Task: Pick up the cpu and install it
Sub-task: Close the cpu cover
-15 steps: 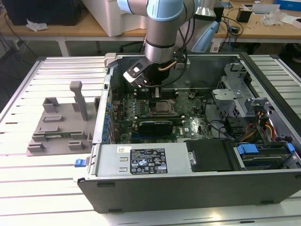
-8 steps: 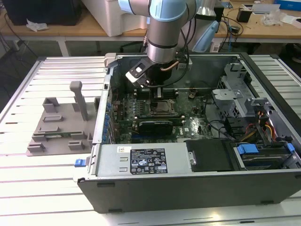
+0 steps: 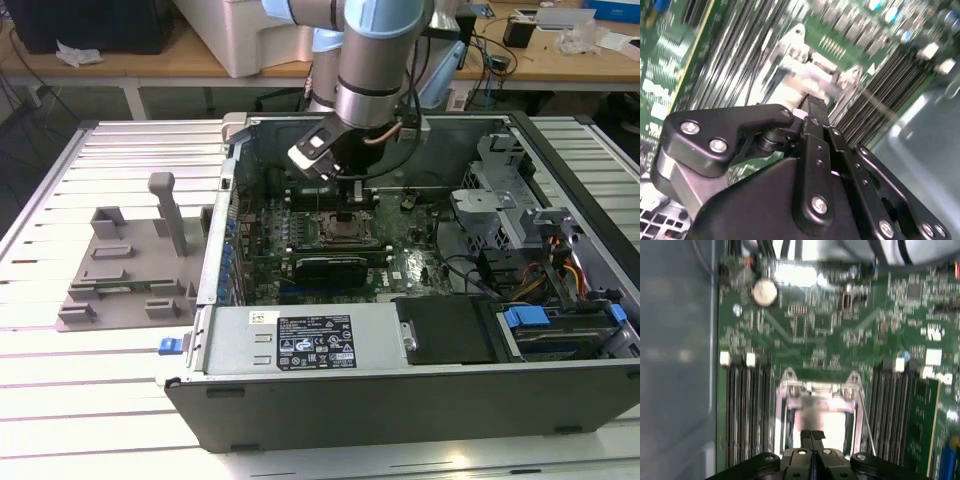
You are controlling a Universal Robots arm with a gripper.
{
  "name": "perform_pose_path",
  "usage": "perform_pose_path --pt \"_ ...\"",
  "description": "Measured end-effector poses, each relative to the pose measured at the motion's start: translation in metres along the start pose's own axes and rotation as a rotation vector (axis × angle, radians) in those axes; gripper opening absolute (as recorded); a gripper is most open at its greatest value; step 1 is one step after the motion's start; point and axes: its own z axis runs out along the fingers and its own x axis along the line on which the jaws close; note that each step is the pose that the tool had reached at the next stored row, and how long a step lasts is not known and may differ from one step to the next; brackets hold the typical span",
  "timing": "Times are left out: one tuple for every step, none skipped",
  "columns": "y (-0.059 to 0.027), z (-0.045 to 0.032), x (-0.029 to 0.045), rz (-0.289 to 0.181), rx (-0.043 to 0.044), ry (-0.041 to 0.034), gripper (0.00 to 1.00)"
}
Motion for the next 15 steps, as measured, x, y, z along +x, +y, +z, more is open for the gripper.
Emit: perform_pose_path --pt "0.0010 -0.0020 0.0000 0.000 0.0000 0.0000 0.10" --pt "0.0009 -0.0057 0.0000 0.000 -0.0001 0.0002 0.10" --pt "0.0004 -0.0119 0.0002 0.000 -0.0001 0.0002 0.10" --pt "0.0001 -0.0163 0.0002 0.000 -0.0001 0.0002 0.10" --pt "-0.0002 -0.0209 0.0003 0.000 -0.0001 0.0002 0.10" --pt "-0.0007 -0.0277 0.0004 0.000 -0.0001 0.0003 0.10" --pt "-0.0011 -0.0336 0.0005 0.000 -0.0001 0.0002 0.10" --pt "-0.0014 -0.0382 0.0006 0.000 -0.0001 0.0002 0.10" --pt "-0.0018 -0.0433 0.0007 0.000 -0.0001 0.0003 0.10" --pt "-0.0021 -0.0471 0.0007 0.000 -0.0001 0.0002 0.10" --pt "-0.0024 -0.0520 0.0008 0.000 0.0000 0.0000 0.10" --pt "-0.0026 -0.0538 0.0008 0.000 -0.0001 0.0002 0.10" --pt "-0.0026 -0.0539 0.0009 0.000 -0.0002 0.0004 0.10" --pt "-0.0026 -0.0539 0.0009 0.000 -0.0002 0.0005 0.10" --pt "-0.0026 -0.0540 0.0009 0.000 -0.0002 0.0004 0.10"
